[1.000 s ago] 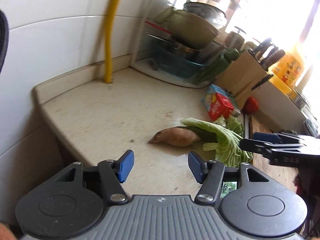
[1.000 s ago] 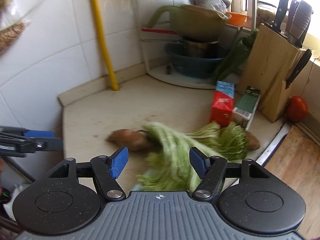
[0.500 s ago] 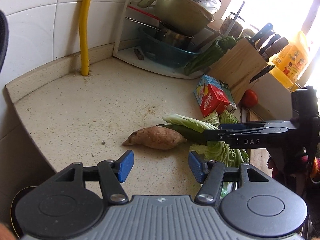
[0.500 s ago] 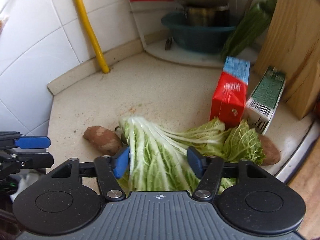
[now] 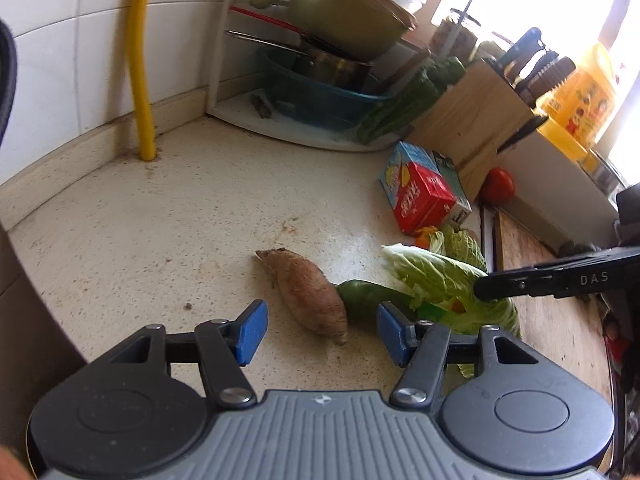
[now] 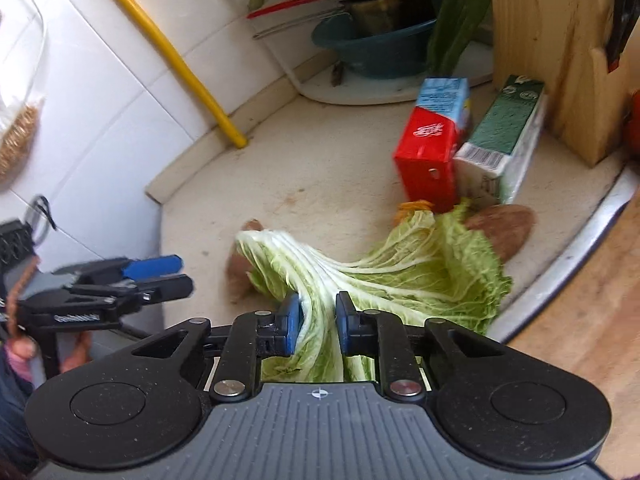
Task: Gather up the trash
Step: 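Grasp the cabbage leaves with the right gripper while the left grasps the sweet potato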
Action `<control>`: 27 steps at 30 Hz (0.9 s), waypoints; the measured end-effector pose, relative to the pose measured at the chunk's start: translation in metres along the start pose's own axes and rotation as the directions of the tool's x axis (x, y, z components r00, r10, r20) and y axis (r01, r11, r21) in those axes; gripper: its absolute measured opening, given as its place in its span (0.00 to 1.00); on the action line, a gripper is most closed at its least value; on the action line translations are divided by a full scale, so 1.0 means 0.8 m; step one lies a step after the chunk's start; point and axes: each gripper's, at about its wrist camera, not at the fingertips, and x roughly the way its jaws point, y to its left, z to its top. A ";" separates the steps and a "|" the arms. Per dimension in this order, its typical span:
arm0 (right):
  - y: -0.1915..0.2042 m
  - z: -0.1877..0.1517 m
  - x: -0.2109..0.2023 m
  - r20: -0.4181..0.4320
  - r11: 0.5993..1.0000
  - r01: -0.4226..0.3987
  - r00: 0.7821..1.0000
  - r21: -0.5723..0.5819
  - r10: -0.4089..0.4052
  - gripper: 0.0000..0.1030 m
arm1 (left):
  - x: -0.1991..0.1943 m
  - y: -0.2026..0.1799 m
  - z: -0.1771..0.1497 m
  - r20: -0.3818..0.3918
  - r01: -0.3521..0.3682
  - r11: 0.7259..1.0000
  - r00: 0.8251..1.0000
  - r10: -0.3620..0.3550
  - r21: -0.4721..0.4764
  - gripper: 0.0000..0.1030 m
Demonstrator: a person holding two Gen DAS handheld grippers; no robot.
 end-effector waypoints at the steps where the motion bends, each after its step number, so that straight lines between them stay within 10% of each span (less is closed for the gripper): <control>1: 0.001 0.000 0.003 0.004 1.000 0.003 1.000 -0.002 -0.003 0.33 | 0.001 -0.001 0.000 -0.002 0.006 1.000 1.000 -0.006 0.003 0.55; 7: 0.031 0.013 0.046 -0.020 0.977 0.102 0.994 -0.189 -0.108 0.69 | 0.013 0.005 0.003 -0.010 0.037 0.998 0.999 -0.038 -0.042 0.56; 10: 0.022 0.012 0.058 -0.048 0.974 0.104 0.992 -0.202 -0.116 0.68 | 0.021 0.013 0.005 -0.006 0.040 0.995 0.999 -0.041 -0.093 0.56; 12: 0.009 0.016 0.050 -0.069 0.992 0.043 0.996 -0.122 -0.052 0.39 | 0.026 0.017 0.007 -0.008 0.050 0.991 0.999 -0.052 -0.128 0.56; 23: -0.064 -0.011 -0.016 0.121 0.929 -0.233 0.971 0.288 0.206 0.29 | 0.070 0.018 0.020 -0.046 0.047 0.978 0.997 -0.058 -0.205 0.56; 27: -0.079 -0.021 -0.026 0.177 0.907 -0.254 0.963 0.336 0.204 0.29 | 0.087 0.025 0.027 -0.077 -0.030 0.972 0.997 0.013 -0.235 0.38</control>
